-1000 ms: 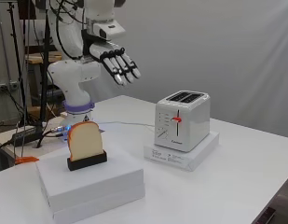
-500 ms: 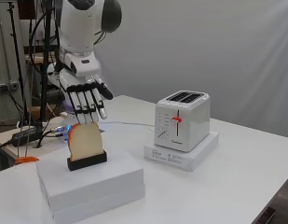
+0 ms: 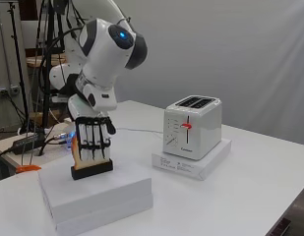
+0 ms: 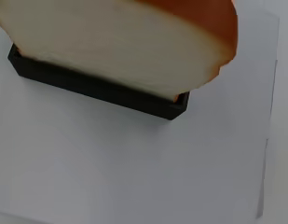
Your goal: Teleoperate dual arm-hand system to toast a bread
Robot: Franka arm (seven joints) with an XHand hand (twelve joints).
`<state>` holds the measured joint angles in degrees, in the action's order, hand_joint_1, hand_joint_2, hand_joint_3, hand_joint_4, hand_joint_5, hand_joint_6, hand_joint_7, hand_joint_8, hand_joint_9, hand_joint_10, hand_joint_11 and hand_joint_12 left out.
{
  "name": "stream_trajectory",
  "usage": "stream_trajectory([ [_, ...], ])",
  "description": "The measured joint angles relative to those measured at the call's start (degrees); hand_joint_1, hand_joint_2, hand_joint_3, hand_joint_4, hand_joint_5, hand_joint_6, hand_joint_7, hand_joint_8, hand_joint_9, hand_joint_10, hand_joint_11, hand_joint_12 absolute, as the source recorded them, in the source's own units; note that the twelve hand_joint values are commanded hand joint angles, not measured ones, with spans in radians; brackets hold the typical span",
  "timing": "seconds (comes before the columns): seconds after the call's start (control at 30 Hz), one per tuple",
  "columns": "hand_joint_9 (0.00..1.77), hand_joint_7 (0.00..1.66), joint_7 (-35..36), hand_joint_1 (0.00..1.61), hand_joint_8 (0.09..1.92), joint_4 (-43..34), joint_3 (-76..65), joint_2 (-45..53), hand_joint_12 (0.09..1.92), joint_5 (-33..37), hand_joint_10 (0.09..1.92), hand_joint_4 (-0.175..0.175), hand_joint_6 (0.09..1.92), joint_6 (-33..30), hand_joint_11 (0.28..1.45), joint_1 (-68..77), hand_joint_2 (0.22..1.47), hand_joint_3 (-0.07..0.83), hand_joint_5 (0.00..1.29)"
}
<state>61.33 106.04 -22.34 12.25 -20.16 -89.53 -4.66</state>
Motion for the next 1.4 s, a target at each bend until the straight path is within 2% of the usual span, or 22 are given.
stream_trajectory([
  [0.3, 0.67, 0.56, 0.0, 0.19, 0.09, 0.2, 1.9, -2.6, 0.09, -2.2, 0.09, 0.032, 0.09, 1.8, 0.52, 0.2, 0.87, -0.002, 0.41],
  [0.53, 0.70, 0.56, 1.2, 0.21, 0.09, 4.7, 0.3, -3.8, 0.09, -2.7, 0.09, 0.028, 0.09, 1.7, 0.53, -0.7, 0.88, 0.000, 0.41],
  [0.6, 0.72, 0.59, 2.2, 0.26, 0.09, 4.9, -0.8, -2.7, 0.09, -2.5, 0.09, 0.034, 0.09, 0.6, 0.54, -1.3, 0.93, 0.008, 0.46],
  [0.63, 0.85, 0.73, 2.1, 0.67, 0.35, 5.3, -0.9, -2.6, 0.09, -2.7, 0.35, -0.041, 0.43, 0.0, 0.64, -1.3, 1.00, 0.004, 0.59],
  [0.67, 1.02, 0.89, 1.7, 0.94, 0.64, 6.3, -0.9, -3.1, 0.32, -3.0, 0.59, -0.101, 0.72, -0.7, 0.70, -1.5, 1.06, -0.003, 0.71],
  [0.7, 1.15, 0.98, 1.4, 1.10, 0.82, 7.3, -1.0, -3.8, 0.59, -2.9, 0.68, -0.138, 0.91, -1.6, 0.70, -1.7, 1.10, 0.000, 0.75],
  [0.73, 1.24, 1.03, 1.4, 1.17, 0.92, 8.2, -1.3, -4.6, 0.77, -2.3, 0.66, -0.157, 1.04, -2.7, 0.67, -1.9, 1.13, 0.002, 0.75],
  [0.8, 1.34, 1.06, 1.3, 1.22, 1.00, 9.3, -1.7, -5.6, 0.90, -0.7, 0.49, -0.172, 1.17, -5.2, 0.64, -2.1, 1.16, 0.000, 0.73],
  [0.93, 1.41, 1.04, 0.4, 1.23, 1.05, 7.7, -1.3, -3.6, 0.92, 0.6, 0.30, -0.175, 1.24, -5.0, 0.64, -2.6, 1.18, 0.001, 0.69],
  [1.07, 1.43, 1.01, 0.2, 1.23, 1.14, 7.1, 0.4, -3.8, 1.05, 1.1, 0.33, -0.175, 1.21, -2.1, 0.63, -2.6, 1.19, 0.000, 0.69],
  [1.13, 1.41, 1.15, 0.0, 1.03, 0.78, 8.4, 0.7, -6.9, 1.08, 0.7, 0.40, 0.045, 1.26, -3.7, 0.63, -1.9, 1.21, 0.000, 0.74],
  [1.17, 1.41, 1.23, 0.0, 0.98, 0.58, 9.3, 0.4, -9.0, 1.07, 0.6, 0.40, 0.109, 1.27, -4.9, 0.63, -1.0, 1.22, -0.001, 0.76],
  [1.2, 1.41, 1.29, 0.4, 0.95, 0.41, 10.1, 0.1, -10.9, 1.05, 0.9, 0.37, 0.143, 1.28, -6.3, 0.63, -0.2, 1.22, -0.001, 0.77],
  [1.23, 1.42, 1.33, 1.2, 0.93, 0.29, 11.3, 0.0, -13.0, 1.00, 1.6, 0.34, 0.160, 1.29, -8.1, 0.63, 0.6, 1.23, -0.002, 0.77],
  [1.3, 1.44, 1.38, 3.4, 0.91, 0.15, 13.9, 0.8, -17.5, 0.90, 4.3, 0.26, 0.173, 1.31, -12.9, 0.64, 1.1, 1.23, 0.000, 0.76],
  [1.33, 1.45, 1.28, 5.0, 1.03, 0.45, 15.2, 1.9, -19.7, 0.81, 6.7, 0.22, 0.048, 1.26, -15.5, 0.65, 1.2, 1.21, 0.000, 0.75],
  [1.37, 1.44, 1.18, 6.4, 1.12, 0.71, 16.1, 3.0, -21.5, 0.70, 9.7, 0.18, -0.053, 1.23, -17.8, 0.66, 1.3, 1.19, -0.002, 0.74],
  [1.4, 1.43, 1.11, 8.0, 1.18, 0.87, 16.5, 4.1, -22.9, 0.59, 13.3, 0.14, -0.113, 1.23, -19.7, 0.67, 1.5, 1.18, -0.003, 0.72],
])
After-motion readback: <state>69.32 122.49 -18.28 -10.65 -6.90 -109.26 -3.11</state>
